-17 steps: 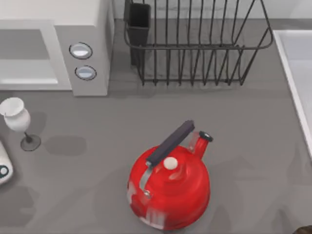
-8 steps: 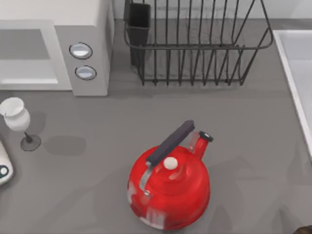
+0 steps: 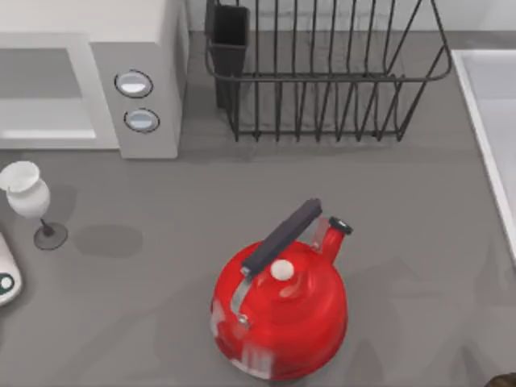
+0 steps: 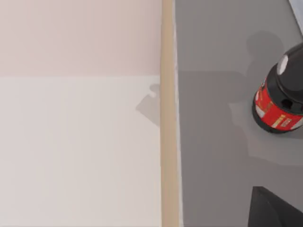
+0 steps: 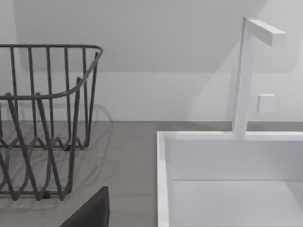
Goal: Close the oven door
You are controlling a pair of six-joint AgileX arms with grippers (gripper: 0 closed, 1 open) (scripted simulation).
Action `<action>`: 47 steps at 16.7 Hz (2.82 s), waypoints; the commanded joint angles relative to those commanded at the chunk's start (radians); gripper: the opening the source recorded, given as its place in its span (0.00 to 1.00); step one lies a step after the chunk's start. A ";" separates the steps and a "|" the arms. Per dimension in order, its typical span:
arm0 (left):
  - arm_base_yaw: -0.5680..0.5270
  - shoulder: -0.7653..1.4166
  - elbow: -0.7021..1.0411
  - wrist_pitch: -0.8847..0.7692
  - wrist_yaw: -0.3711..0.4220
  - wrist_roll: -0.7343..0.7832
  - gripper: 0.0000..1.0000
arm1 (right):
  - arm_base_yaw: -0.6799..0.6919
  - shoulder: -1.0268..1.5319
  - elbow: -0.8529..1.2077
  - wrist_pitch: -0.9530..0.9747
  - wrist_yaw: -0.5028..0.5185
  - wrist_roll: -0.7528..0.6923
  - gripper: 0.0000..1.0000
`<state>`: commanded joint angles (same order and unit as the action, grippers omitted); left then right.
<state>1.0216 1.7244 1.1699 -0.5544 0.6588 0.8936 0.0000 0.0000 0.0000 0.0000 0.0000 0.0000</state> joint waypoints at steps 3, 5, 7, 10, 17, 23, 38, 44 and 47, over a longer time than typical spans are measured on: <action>0.002 0.047 -0.095 0.155 0.002 0.002 0.00 | 0.000 0.000 0.000 0.000 0.000 0.000 1.00; 0.004 0.069 -0.139 0.209 0.003 0.003 0.00 | 0.000 0.000 0.000 0.000 0.000 0.000 1.00; 0.004 0.075 -0.151 0.221 0.003 0.003 0.00 | 0.000 0.000 0.000 0.000 0.000 0.000 1.00; 0.000 0.071 -0.150 0.218 0.004 0.003 0.00 | 0.000 0.000 0.000 0.000 0.000 0.000 1.00; -0.115 -0.112 -0.361 0.314 -0.056 -0.120 0.00 | 0.000 0.000 0.000 0.000 0.000 0.000 1.00; -0.198 -0.244 -0.510 0.386 -0.098 -0.210 0.00 | 0.000 0.000 0.000 0.000 0.000 0.000 1.00; -0.525 -0.541 -0.746 0.463 -0.300 -0.498 0.00 | 0.000 0.000 0.000 0.000 0.000 0.000 1.00; -0.545 -0.555 -0.719 0.467 -0.324 -0.527 0.00 | 0.000 0.000 0.000 0.000 0.000 0.000 1.00; -0.582 -0.562 -0.725 0.466 -0.355 -0.558 0.00 | 0.000 0.000 0.000 0.000 0.000 0.000 1.00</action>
<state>0.4399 1.1621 0.4451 -0.0886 0.3035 0.3358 0.0000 0.0000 0.0000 0.0000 0.0000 0.0000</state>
